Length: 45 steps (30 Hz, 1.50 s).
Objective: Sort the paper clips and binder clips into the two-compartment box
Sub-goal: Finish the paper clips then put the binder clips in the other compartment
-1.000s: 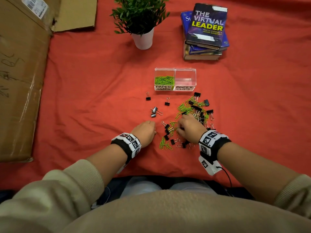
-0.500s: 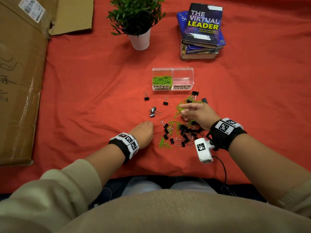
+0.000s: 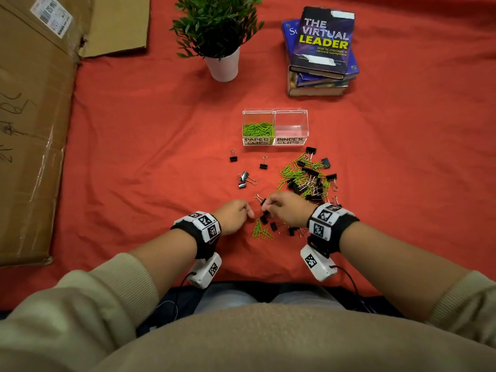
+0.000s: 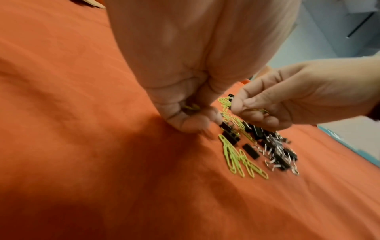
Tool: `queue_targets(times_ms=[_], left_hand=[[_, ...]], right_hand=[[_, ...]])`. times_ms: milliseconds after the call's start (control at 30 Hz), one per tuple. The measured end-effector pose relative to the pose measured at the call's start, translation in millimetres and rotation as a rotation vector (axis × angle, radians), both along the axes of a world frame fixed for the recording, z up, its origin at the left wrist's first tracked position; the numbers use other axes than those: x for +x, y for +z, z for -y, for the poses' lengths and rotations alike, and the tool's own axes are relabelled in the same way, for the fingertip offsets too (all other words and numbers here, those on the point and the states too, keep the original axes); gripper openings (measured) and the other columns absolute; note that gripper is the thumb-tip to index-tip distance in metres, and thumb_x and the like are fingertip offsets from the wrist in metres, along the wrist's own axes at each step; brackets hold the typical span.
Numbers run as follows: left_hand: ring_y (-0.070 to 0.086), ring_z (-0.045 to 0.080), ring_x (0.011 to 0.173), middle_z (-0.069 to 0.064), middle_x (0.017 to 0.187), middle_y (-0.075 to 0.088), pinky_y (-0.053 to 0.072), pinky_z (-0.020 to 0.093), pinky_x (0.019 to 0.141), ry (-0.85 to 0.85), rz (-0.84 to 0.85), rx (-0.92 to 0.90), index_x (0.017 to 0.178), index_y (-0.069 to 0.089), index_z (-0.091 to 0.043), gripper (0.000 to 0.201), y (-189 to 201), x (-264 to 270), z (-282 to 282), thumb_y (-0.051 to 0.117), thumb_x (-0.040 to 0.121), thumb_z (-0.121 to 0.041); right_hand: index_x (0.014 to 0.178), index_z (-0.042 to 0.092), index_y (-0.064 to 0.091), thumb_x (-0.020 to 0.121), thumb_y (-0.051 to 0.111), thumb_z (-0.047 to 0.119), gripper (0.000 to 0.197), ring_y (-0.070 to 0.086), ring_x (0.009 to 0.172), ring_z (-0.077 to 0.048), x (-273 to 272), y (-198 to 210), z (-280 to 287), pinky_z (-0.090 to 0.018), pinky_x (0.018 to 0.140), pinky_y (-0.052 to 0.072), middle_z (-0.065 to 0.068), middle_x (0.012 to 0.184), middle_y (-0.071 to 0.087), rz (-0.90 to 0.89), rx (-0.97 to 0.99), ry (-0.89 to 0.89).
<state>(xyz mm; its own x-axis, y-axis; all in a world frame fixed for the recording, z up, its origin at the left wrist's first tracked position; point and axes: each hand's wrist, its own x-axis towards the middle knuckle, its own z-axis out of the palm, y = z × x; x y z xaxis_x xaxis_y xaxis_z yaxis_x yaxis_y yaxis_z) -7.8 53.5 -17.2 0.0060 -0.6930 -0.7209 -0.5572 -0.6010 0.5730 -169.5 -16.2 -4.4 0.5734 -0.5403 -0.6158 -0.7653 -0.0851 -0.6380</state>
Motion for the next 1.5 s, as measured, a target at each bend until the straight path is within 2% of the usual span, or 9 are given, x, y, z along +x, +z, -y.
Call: queue_targets(times_ms=[167, 333, 467, 633, 833, 933, 1000, 1267, 1500], left_hand=[[0.061, 0.037, 0.090, 0.025, 0.096, 0.066, 0.045, 0.034, 0.075, -0.250, 0.305, -0.109, 0.087, 0.061, 0.002, 0.031, 4.7, -9.0, 4.1, 0.039, 0.093, -0.020], [0.064, 0.032, 0.096, 0.015, 0.101, 0.067, 0.048, 0.033, 0.073, -0.544, 0.576, -0.169, 0.090, 0.064, -0.007, 0.044, 3.5, -25.7, -1.4, 0.049, 0.089, -0.048], [0.062, 0.033, 0.106, 0.014, 0.114, 0.065, 0.049, 0.036, 0.080, -0.608, 0.622, -0.161, 0.106, 0.063, -0.006, 0.044, 3.3, -32.9, -3.3, 0.052, 0.091, -0.046], [0.061, 0.033, 0.108, 0.014, 0.116, 0.064, 0.050, 0.037, 0.083, -0.553, 0.571, -0.120, 0.108, 0.062, -0.008, 0.035, 4.9, -29.6, -5.0, 0.058, 0.089, -0.037], [0.063, 0.033, 0.099, 0.017, 0.105, 0.066, 0.048, 0.035, 0.076, -0.453, 0.432, -0.032, 0.097, 0.064, -0.005, 0.026, 7.9, -22.4, -3.8, 0.057, 0.088, -0.028], [0.056, 0.035, 0.073, 0.026, 0.078, 0.061, 0.037, 0.035, 0.062, -0.366, 0.309, -0.022, 0.074, 0.064, -0.002, 0.025, 9.7, -14.7, 0.8, 0.054, 0.087, -0.021], [0.046, 0.028, 0.064, 0.019, 0.068, 0.053, 0.035, 0.032, 0.061, -0.286, 0.242, -0.037, 0.068, 0.058, -0.009, 0.024, 9.4, -6.5, 4.6, 0.052, 0.088, -0.020], [0.038, 0.010, 0.048, 0.001, 0.061, 0.051, 0.029, 0.025, 0.046, 0.064, 0.055, -0.136, 0.065, 0.042, -0.020, 0.028, 16.8, 19.2, 28.1, 0.054, 0.090, -0.016], [0.040, 0.011, 0.046, 0.004, 0.063, 0.055, 0.029, 0.023, 0.045, 0.220, -0.183, -0.035, 0.074, 0.043, -0.017, 0.023, 15.6, 14.0, 26.5, 0.047, 0.091, -0.002]], right_hand=[[0.086, 0.010, 0.066, 0.086, 0.057, 0.021, 0.014, 0.063, 0.083, -0.025, 7.5, -9.9, -8.9, -0.030, 0.072, 0.047, -0.011, 0.089, 0.070, -0.105, -0.218, 0.239], [0.090, 0.013, 0.061, 0.084, 0.057, 0.017, 0.009, 0.059, 0.094, -0.027, -2.8, -11.5, 8.8, -0.036, 0.081, 0.050, -0.009, 0.103, 0.061, -0.163, -0.327, 0.221], [0.093, 0.013, 0.064, 0.084, 0.056, 0.015, 0.012, 0.062, 0.088, -0.023, -11.9, -4.8, 14.8, -0.027, 0.071, 0.046, -0.005, 0.093, 0.066, -0.106, -0.275, 0.179], [0.092, 0.020, 0.066, 0.077, 0.067, 0.026, 0.016, 0.061, 0.088, -0.020, -8.5, -4.5, -4.6, -0.032, 0.073, 0.048, 0.000, 0.094, 0.066, -0.078, -0.244, 0.494], [0.101, 0.015, 0.057, 0.075, 0.069, 0.048, 0.044, 0.057, 0.100, -0.023, 0.3, -16.2, -20.6, -0.033, 0.077, 0.046, -0.004, 0.106, 0.063, -0.109, -0.356, 0.505], [0.101, 0.016, 0.056, 0.079, 0.065, 0.043, 0.036, 0.058, 0.103, -0.024, 1.2, -22.5, -26.5, -0.037, 0.081, 0.049, -0.004, 0.106, 0.062, -0.105, -0.347, 0.475], [0.099, 0.016, 0.058, 0.084, 0.060, 0.033, 0.023, 0.059, 0.102, -0.025, 1.3, -26.1, -29.7, -0.036, 0.080, 0.050, -0.004, 0.105, 0.063, -0.083, -0.351, 0.464], [0.094, 0.019, 0.059, 0.082, 0.058, 0.025, 0.013, 0.061, 0.087, -0.023, -8.4, -16.5, -4.0, -0.033, 0.072, 0.049, -0.002, 0.092, 0.065, -0.047, -0.320, 0.299], [0.108, 0.024, 0.060, 0.082, 0.063, 0.028, 0.026, 0.057, 0.103, -0.022, 7.5, -17.6, -22.6, -0.036, 0.080, 0.049, -0.001, 0.106, 0.062, -0.021, -0.306, 0.580]])
